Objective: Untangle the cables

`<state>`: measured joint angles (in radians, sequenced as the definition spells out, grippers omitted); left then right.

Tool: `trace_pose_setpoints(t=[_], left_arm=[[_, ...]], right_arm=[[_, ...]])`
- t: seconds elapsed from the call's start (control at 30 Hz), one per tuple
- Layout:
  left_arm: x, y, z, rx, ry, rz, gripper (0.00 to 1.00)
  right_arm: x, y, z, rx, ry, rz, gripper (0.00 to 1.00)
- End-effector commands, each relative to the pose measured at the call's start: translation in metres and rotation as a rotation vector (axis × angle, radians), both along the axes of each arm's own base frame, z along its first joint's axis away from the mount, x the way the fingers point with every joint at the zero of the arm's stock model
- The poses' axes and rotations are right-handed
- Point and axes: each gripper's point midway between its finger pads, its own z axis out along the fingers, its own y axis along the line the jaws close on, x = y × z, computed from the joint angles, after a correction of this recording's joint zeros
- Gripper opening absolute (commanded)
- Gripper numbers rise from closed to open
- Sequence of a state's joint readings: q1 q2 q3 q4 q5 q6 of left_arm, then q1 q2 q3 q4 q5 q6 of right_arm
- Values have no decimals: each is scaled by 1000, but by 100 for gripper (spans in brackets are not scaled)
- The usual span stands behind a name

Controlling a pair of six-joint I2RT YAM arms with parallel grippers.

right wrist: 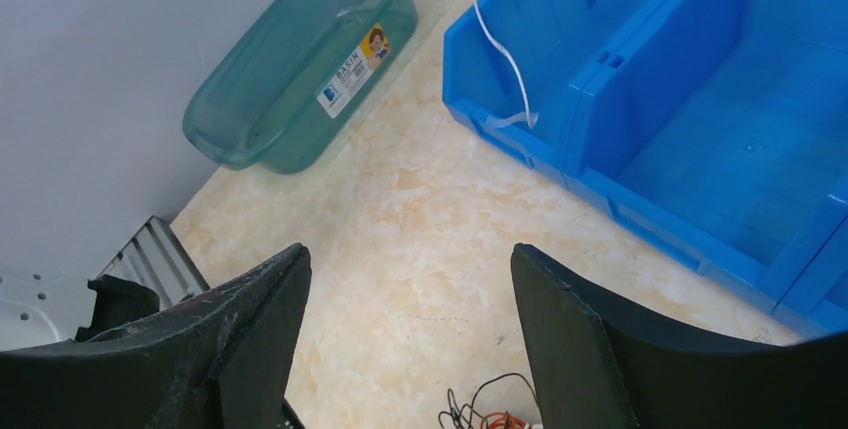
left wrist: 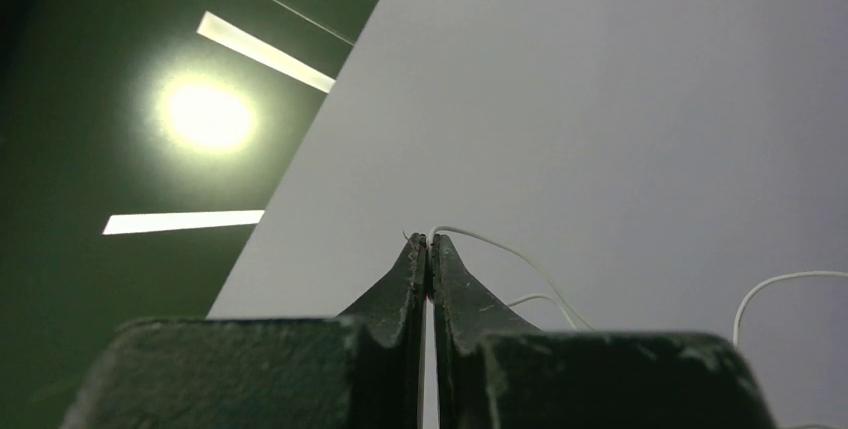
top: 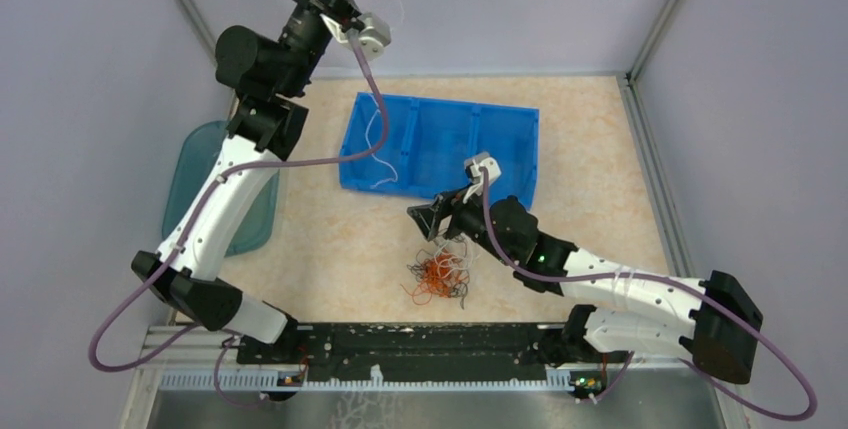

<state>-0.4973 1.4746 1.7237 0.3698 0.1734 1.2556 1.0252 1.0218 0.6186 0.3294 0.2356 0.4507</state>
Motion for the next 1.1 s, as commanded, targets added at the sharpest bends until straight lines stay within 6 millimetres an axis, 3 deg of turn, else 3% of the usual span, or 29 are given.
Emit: trace_pose_setpoints(t=[0.0, 0.2, 0.33, 0.43, 0.67, 0.83, 0.93, 1.0, 1.07], left_arm=[[-22, 18, 49, -33, -168, 51, 8], [-19, 27, 71, -50, -225, 81, 10], [-7, 22, 50, -30, -176, 75, 11], [7, 16, 21, -12, -92, 61, 12], [53, 8, -77, 72, 106, 77, 12], [72, 15, -99, 80, 152, 105, 11], [78, 13, -124, 82, 297, 81, 13], [82, 11, -159, 117, 474, 66, 16], [81, 11, -210, 164, 672, 63, 16]], right_arm=[[5, -6, 22, 74, -32, -30, 74], [6, -9, 22, 79, -29, -42, 73], [7, -12, 21, 80, -29, -53, 73], [7, -15, 19, 82, -28, -64, 73], [5, -23, 15, 87, -31, -78, 73], [3, -29, 15, 98, -31, -87, 73], [3, -31, 16, 103, -33, -92, 72], [4, -31, 17, 101, -32, -94, 73], [5, -31, 17, 90, -24, -98, 72]])
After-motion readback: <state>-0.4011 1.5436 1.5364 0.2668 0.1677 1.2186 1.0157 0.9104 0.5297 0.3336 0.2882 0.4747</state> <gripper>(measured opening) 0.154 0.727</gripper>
